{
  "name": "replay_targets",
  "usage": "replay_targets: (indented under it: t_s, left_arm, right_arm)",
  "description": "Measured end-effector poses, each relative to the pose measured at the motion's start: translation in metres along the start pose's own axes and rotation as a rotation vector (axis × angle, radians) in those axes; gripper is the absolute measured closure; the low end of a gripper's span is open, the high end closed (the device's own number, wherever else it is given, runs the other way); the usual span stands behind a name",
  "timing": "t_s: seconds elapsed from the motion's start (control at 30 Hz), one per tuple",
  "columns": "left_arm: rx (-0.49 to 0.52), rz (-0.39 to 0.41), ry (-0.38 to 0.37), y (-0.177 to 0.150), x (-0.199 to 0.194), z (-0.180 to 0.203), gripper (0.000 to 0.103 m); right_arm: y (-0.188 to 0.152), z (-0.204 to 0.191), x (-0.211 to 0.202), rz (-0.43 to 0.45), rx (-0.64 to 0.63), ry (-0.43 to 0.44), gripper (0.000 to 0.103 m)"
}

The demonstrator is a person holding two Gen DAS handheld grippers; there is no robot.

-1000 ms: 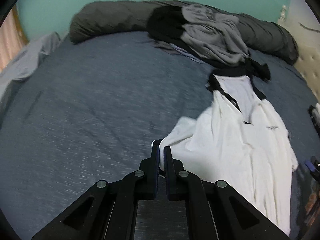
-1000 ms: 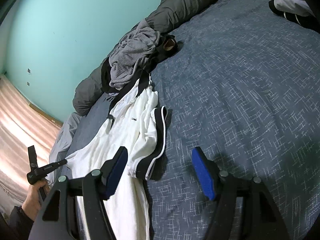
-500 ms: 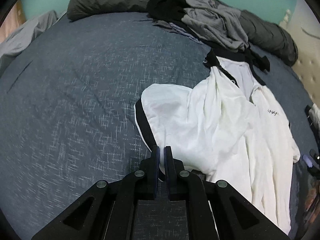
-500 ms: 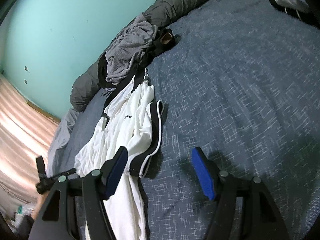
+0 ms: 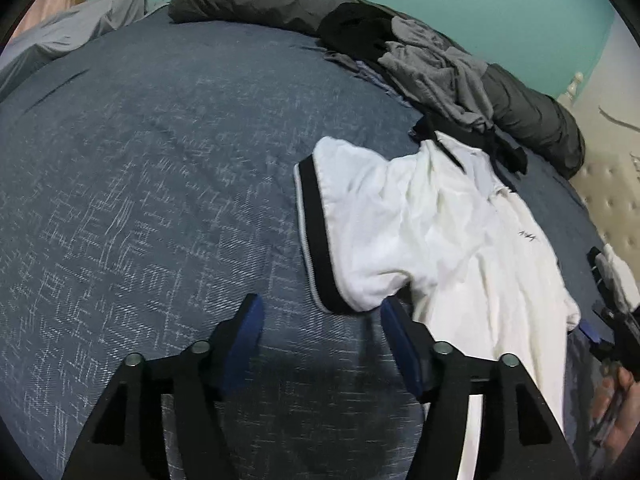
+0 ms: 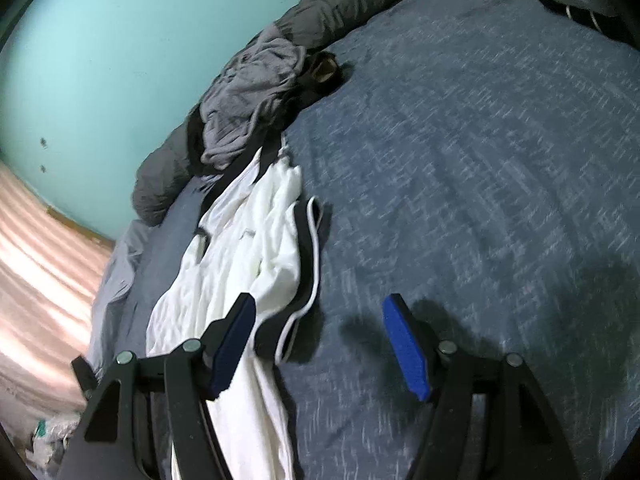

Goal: Fold clothes

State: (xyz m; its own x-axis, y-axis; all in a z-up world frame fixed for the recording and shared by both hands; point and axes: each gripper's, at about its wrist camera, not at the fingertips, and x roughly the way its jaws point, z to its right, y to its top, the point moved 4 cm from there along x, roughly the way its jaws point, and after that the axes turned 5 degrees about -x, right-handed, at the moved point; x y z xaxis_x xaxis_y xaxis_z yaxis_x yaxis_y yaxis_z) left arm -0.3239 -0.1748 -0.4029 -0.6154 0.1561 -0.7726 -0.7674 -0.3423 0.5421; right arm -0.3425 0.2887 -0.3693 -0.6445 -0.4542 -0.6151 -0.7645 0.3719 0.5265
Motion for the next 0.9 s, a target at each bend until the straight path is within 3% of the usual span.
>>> replay_targets:
  t_s: [0.33,0.6,0.8,0.9]
  left_arm:
    - [0.005,-0.011,-0.013,0.000,-0.006,-0.001,0.019]
    - [0.016,-0.002,-0.002,0.001,-0.009,-0.002,0.016]
    - [0.011,0.006,-0.002,0.002,-0.012,-0.004,0.016]
    - [0.015,0.008,0.000,0.002,-0.013,-0.003,0.016]
  right_arm:
    - [0.052,-0.006,0.053,-0.057,-0.103,-0.111,0.036]
    - [0.059,-0.010,0.080,-0.098,-0.130,-0.120,0.037]
    - [0.056,-0.024,0.092,-0.127,-0.205,-0.106,0.086]
    - [0.057,-0.024,0.090,-0.111,-0.209,-0.109,0.099]
